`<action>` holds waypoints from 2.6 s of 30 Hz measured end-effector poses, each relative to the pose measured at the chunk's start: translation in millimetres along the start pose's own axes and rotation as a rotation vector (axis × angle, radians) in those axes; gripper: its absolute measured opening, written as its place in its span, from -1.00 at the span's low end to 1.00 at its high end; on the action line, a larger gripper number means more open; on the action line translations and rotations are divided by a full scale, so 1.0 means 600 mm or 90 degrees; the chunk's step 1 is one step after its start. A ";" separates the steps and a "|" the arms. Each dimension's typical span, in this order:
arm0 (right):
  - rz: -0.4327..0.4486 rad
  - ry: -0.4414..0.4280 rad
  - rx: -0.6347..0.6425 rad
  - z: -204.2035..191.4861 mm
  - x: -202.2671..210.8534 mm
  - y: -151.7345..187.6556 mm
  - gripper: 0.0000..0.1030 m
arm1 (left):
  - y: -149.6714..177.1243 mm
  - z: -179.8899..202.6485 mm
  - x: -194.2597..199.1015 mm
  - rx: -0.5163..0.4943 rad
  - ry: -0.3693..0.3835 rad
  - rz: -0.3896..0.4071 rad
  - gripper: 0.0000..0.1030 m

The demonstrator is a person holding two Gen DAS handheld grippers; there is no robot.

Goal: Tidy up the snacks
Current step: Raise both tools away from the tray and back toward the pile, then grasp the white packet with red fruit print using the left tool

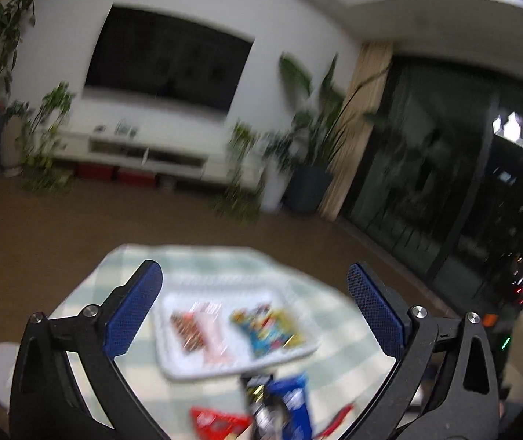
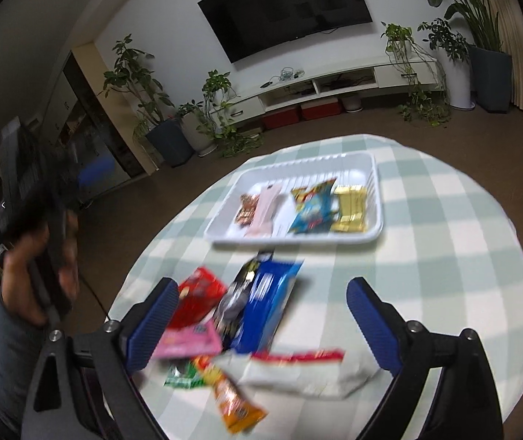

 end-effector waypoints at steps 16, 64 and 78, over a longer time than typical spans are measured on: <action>-0.023 -0.017 0.064 -0.042 0.025 0.100 0.84 | -0.009 0.113 0.101 -0.116 -0.065 -0.060 0.99; -0.117 -0.001 0.149 -0.094 -0.008 0.222 0.65 | 0.503 -0.048 0.214 -0.045 -0.283 -0.467 -0.36; -0.228 0.023 0.218 -0.098 -0.086 0.222 0.32 | 0.497 -0.022 0.225 0.000 -0.201 -0.448 -0.38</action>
Point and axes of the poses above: each gripper's, at about its wrist camera, not at the fingertips, and x roughly against the way its jaws point, z to its right, y to its underside, the point moved 8 cm from there along -x, roughly the way its jaws point, and after that the axes turned 7 degrees about z, right-handed, at the moved point
